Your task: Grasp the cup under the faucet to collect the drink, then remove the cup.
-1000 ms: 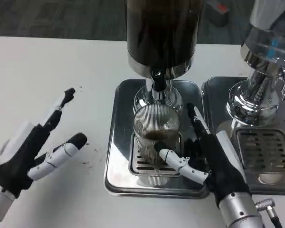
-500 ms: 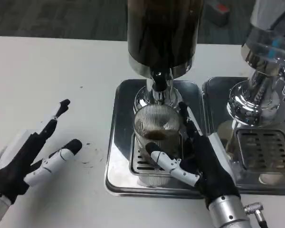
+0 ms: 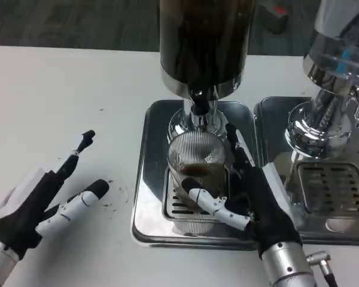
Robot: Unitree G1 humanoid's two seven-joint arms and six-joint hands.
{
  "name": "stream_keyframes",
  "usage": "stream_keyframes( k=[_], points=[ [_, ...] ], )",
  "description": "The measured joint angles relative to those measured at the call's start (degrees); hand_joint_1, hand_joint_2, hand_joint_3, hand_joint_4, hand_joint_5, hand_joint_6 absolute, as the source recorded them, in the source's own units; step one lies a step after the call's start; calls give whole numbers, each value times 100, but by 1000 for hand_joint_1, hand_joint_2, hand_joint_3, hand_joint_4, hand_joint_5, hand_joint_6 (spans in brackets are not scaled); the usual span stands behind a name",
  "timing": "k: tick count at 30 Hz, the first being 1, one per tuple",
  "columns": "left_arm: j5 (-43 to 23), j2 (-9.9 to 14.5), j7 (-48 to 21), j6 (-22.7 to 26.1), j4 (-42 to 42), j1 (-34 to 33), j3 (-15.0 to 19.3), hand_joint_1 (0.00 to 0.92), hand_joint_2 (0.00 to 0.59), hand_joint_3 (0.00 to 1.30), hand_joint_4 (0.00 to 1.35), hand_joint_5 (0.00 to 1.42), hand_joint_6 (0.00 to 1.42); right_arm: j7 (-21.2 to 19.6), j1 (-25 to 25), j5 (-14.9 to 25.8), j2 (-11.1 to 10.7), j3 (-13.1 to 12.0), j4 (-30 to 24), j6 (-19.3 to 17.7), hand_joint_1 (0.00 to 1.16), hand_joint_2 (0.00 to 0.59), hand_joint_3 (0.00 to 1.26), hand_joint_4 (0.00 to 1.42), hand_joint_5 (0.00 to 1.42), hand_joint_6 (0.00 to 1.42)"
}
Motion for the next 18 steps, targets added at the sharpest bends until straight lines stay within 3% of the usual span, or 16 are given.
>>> stream_keyframes(
  k=[9, 18],
  points=[
    [-13, -5, 0, 0, -29, 12, 0, 0, 163, 0, 0, 11, 0, 90, -114, 2, -6, 18, 125, 122, 786, 186, 0, 0, 0, 100],
    [-66, -23, 1, 1, -96, 119, 2, 0, 164, 0, 0, 11, 0, 115, -265, 56, -7, -23, 266, 121, 853, 189, 0, 110, 81, 189]
  ],
)
